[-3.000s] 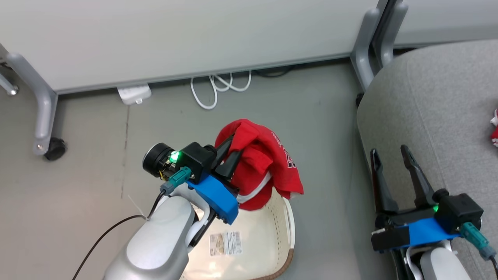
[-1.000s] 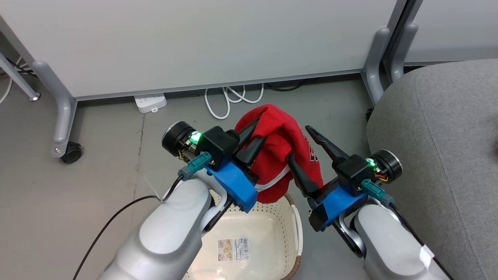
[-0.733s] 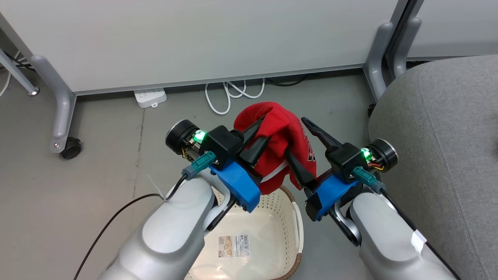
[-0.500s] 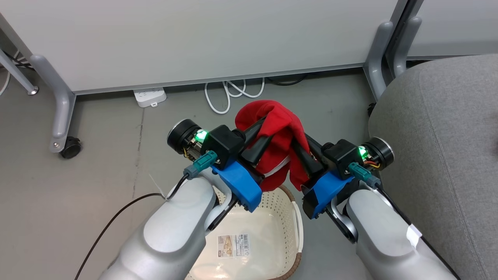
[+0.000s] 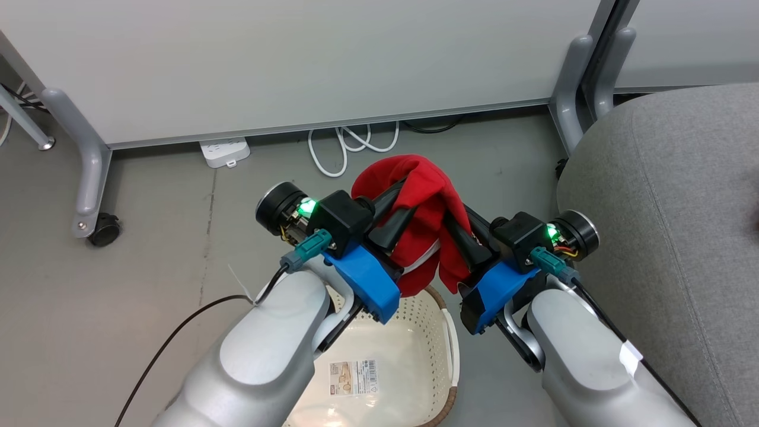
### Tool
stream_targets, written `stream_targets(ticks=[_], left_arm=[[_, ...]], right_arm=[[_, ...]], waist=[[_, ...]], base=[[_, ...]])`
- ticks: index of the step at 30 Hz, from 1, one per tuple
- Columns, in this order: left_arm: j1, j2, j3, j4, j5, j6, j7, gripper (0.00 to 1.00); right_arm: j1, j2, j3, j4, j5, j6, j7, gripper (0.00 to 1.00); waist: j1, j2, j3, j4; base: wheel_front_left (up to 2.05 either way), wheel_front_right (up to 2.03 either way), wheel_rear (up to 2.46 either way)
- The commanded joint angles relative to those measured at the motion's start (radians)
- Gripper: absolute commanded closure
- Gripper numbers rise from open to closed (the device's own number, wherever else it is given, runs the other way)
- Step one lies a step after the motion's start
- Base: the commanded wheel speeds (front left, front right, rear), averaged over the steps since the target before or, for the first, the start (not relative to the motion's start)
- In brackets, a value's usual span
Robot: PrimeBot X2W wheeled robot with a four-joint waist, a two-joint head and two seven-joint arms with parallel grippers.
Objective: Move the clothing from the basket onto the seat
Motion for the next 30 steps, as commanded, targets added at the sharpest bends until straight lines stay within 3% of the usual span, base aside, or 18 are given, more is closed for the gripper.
stream_targets(ticks=[1, 7, 9, 30], left_arm=[[0.005, 0.003, -0.003, 0.002, -0.003, 0.0, -0.003, 1.0], [0.009, 0.002, -0.006, 0.008, -0.007, 0.0, -0.003, 1.0], [0.008, 0.002, -0.002, 0.011, -0.004, 0.0, -0.003, 0.0], [0.028, 0.0, 0.007, 0.009, 0.027, 0.001, -0.003, 0.0]], right_arm=[[-0.004, -0.001, 0.003, 0.002, 0.01, -0.001, 0.0, 1.0], [0.003, -0.002, 0.004, 0.0, 0.014, -0.001, 0.0, 1.0], [0.004, -0.003, 0.004, -0.002, 0.015, -0.001, 0.0, 1.0], [0.014, -0.007, -0.069, -0.021, 0.027, -0.001, 0.0, 1.0]], waist=[[-0.0001, 0.0, -0.002, 0.0], [-0.0001, 0.0, -0.003, 0.0], [-0.0001, 0.0, -0.003, 0.0], [-0.0001, 0.0, 0.022, -0.035]], base=[[0.0, 0.0, 0.0], [0.0, 0.0, 0.0], [0.0, 0.0, 0.0], [0.0, 0.0, 0.0]])
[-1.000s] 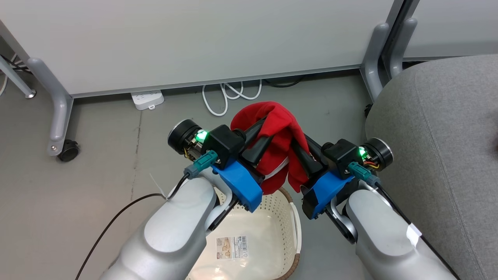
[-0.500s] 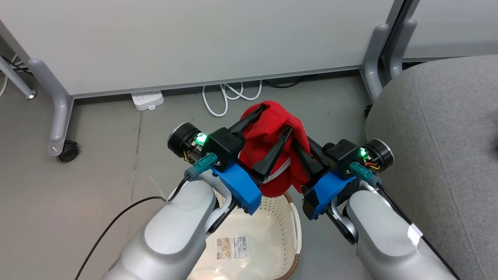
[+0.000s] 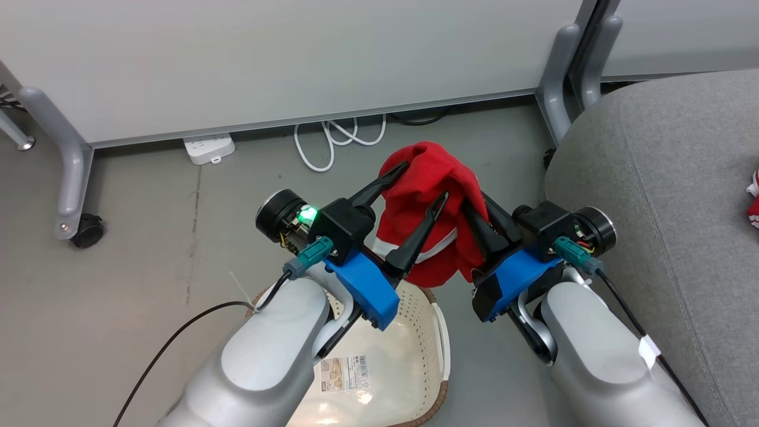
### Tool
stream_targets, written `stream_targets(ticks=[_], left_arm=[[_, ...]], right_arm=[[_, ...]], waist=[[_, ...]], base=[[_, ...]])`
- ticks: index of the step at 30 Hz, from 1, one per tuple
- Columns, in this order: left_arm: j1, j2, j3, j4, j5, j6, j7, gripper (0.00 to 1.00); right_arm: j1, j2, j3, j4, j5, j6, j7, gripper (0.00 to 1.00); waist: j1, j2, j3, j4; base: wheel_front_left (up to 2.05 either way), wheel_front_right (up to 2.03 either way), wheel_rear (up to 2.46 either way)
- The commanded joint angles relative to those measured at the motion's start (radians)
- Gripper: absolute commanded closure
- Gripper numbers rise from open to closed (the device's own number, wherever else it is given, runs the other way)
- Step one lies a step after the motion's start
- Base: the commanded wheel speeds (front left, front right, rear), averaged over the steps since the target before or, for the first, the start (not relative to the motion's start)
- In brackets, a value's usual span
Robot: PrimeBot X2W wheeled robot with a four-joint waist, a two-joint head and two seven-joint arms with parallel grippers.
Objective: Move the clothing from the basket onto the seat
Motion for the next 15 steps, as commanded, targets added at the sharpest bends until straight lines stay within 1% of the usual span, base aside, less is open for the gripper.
stream_targets(ticks=[1, 9, 15], left_arm=[[0.013, 0.003, 0.003, 0.0, 0.009, 0.001, -0.003, 0.0], [0.014, 0.004, -0.009, 0.005, 0.012, 0.001, -0.003, 0.0], [0.014, 0.006, -0.025, 0.006, 0.014, 0.001, -0.003, 0.0]], right_arm=[[0.009, -0.002, -0.021, -0.01, 0.005, -0.001, 0.0, 1.0], [0.031, 0.001, -0.109, -0.04, 0.009, -0.001, 0.0, 1.0], [0.056, 0.003, -0.184, -0.081, 0.002, -0.001, 0.0, 1.0]], waist=[[0.0, -0.0001, 0.008, -0.016], [0.0, -0.0001, 0.023, -0.065], [0.0, -0.0001, 0.04, -0.131]], base=[[0.0, 0.0, 0.0], [0.0, 0.0, 0.0], [0.0, 0.0, 0.0]])
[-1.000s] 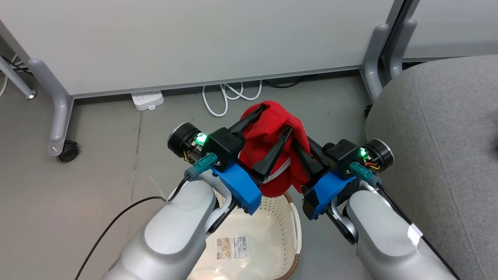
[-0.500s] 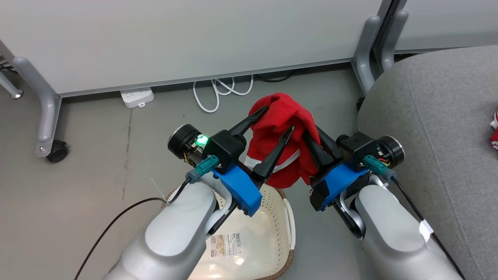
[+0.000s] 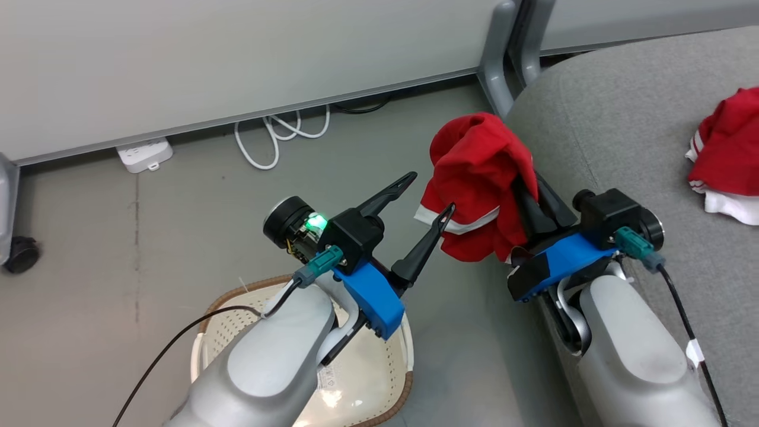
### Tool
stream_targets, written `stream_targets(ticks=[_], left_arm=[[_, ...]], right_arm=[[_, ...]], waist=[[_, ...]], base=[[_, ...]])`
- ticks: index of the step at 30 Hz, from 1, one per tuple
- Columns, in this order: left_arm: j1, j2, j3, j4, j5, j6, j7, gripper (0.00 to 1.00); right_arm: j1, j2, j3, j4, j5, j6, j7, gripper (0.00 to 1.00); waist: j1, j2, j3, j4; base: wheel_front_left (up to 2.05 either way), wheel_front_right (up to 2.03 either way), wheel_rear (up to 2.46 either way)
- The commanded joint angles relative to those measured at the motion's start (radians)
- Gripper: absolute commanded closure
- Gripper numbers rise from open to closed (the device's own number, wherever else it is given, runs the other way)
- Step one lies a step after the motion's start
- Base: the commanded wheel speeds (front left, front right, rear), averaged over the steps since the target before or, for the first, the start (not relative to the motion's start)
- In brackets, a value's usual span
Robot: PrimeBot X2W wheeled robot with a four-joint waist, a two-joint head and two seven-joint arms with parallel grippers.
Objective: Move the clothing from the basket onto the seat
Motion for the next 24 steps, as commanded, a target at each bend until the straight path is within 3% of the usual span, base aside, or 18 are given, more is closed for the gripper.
stream_targets(ticks=[1, 15, 24], left_arm=[[0.006, 0.005, -0.002, 0.002, 0.005, 0.001, -0.003, 0.0], [-0.013, 0.006, -0.067, 0.0, -0.005, 0.001, -0.003, 0.0], [-0.025, 0.009, -0.104, 0.006, -0.016, 0.001, -0.003, 0.0]], right_arm=[[0.014, 0.0, -0.012, -0.012, -0.007, -0.001, 0.0, 1.0], [0.115, 0.01, -0.202, -0.155, -0.015, -0.001, 0.0, 1.0], [0.209, 0.024, -0.294, -0.236, -0.013, -0.001, 0.0, 1.0]], waist=[[0.0, -0.0001, 0.011, -0.027], [0.0, -0.0001, 0.058, -0.189], [0.0, -0.0001, 0.087, -0.249]], base=[[0.0, 0.0, 0.0], [0.0, 0.0, 0.0], [0.0, 0.0, 0.0]])
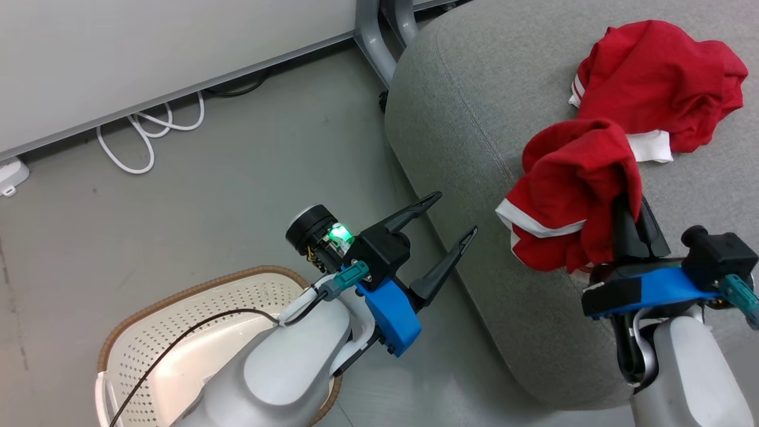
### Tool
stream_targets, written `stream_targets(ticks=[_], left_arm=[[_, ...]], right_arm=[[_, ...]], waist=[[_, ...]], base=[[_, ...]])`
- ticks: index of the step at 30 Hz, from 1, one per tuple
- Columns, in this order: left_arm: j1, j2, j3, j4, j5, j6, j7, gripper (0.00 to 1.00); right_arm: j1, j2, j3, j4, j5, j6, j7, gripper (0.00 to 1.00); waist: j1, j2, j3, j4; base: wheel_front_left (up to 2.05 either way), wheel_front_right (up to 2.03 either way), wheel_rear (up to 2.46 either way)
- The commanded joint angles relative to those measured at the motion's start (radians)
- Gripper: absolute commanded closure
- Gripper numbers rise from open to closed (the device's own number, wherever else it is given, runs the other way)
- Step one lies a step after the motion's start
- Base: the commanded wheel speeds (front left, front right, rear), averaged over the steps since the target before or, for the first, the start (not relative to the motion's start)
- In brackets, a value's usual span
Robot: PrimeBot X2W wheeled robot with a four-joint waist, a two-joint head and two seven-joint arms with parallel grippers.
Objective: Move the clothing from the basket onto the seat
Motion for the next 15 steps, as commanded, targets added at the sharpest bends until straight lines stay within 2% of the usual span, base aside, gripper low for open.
stream_targets(ticks=[1, 10, 15], left_arm=[[-0.012, 0.007, -0.003, 0.003, -0.005, 0.001, -0.003, 0.0], [-0.02, 0.005, -0.021, 0.006, -0.01, 0.001, -0.003, 0.0], [-0.028, 0.006, -0.013, 0.0, -0.013, 0.001, -0.003, 0.0]], right_arm=[[0.025, 0.009, -0.011, -0.014, -0.001, -0.001, 0.0, 1.0], [0.077, 0.026, -0.048, -0.057, -0.002, -0.001, 0.0, 1.0], [0.042, 0.03, -0.045, -0.067, -0.009, -0.001, 0.0, 1.0]], waist=[[0.0, 0.0, 0.01, -0.01], [0.0, 0.0, 0.029, -0.027], [0.0, 0.0, 0.037, -0.02]], base=[[0.0, 0.0, 0.0], [0.0, 0.0, 0.0], [0.0, 0.0, 0.0]])
